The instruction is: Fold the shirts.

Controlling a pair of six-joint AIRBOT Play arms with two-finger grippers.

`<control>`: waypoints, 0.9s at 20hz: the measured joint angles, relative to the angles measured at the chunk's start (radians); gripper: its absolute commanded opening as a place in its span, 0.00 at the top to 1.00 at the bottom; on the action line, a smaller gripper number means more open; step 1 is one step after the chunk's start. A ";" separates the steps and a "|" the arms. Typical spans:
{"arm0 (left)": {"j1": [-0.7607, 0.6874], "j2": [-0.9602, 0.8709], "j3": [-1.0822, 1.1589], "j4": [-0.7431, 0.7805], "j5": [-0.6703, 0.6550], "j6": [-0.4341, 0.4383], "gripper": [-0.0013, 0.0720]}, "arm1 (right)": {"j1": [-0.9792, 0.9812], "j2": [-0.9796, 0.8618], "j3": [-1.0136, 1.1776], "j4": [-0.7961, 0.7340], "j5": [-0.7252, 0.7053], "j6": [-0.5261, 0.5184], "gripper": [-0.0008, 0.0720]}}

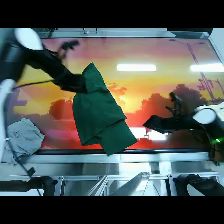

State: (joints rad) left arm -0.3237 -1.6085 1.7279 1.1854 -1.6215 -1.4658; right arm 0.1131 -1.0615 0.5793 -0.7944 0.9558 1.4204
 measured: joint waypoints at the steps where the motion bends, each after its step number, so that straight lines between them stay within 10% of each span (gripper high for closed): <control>1: -0.031 -0.038 0.000 0.000 -0.003 0.000 0.53 | 0.000 -0.059 0.000 0.027 -0.009 -0.038 0.49; 9: -0.232 -0.285 0.000 0.140 0.024 0.006 0.53 | 0.008 -0.362 0.002 0.367 0.011 -0.331 0.50; 10: -0.246 -0.301 0.000 0.166 0.029 0.003 0.53 | 0.015 -0.376 0.002 0.387 0.014 -0.350 0.55; 11: -0.259 -0.313 0.000 0.185 0.037 0.003 0.54 | 0.023 -0.386 0.002 0.401 0.014 -0.367 0.85; 13: -0.275 -0.327 0.003 0.210 0.045 0.000 0.97 | 0.042 -0.399 0.000 0.417 0.006 -0.410 0.96; 18: -0.260 -0.320 0.086 0.225 0.031 0.000 0.97 | 0.057 -0.400 0.031 0.575 0.073 -0.549 0.96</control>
State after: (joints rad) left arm -0.5838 -1.9289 1.8137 1.4109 -1.5902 -1.4658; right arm 0.1703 -1.4612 0.6098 -0.2199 1.0286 0.8715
